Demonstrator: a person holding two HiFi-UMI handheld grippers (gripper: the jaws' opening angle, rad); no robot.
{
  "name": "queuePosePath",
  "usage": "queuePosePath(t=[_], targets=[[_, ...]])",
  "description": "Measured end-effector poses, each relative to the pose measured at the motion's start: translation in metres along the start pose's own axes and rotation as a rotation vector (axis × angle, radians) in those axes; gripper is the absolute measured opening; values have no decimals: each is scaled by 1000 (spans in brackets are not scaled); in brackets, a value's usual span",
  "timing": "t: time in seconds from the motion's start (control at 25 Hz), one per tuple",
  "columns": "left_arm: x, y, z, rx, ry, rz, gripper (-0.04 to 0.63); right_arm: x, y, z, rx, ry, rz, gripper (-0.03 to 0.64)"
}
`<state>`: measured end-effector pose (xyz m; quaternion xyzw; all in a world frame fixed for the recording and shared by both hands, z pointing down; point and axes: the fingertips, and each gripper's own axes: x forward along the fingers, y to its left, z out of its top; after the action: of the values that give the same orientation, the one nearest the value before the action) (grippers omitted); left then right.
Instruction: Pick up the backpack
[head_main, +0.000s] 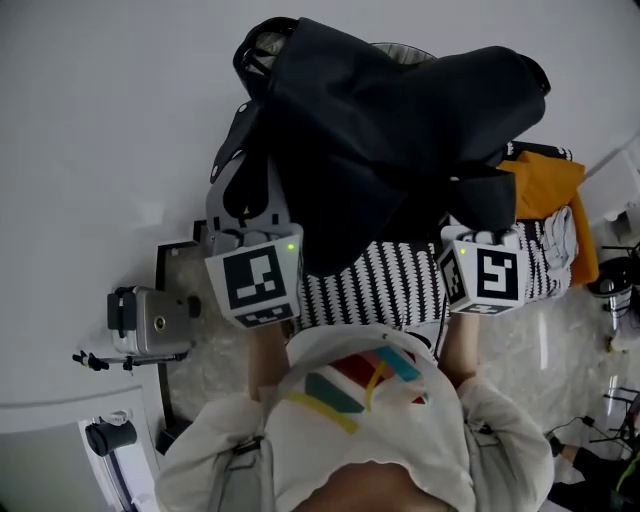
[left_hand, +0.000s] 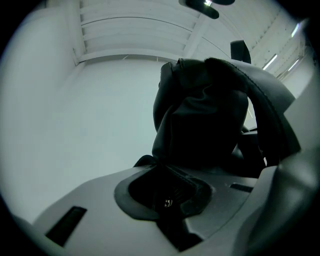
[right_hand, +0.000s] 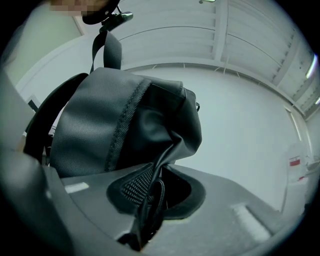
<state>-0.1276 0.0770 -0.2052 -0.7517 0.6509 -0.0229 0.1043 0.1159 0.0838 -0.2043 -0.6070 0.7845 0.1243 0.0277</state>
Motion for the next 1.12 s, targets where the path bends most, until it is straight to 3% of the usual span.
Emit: queuePosePath(t=[1.12], targets=[[-2, -7, 6, 4, -35, -17, 53, -8, -3, 7, -20, -21, -20, 51]])
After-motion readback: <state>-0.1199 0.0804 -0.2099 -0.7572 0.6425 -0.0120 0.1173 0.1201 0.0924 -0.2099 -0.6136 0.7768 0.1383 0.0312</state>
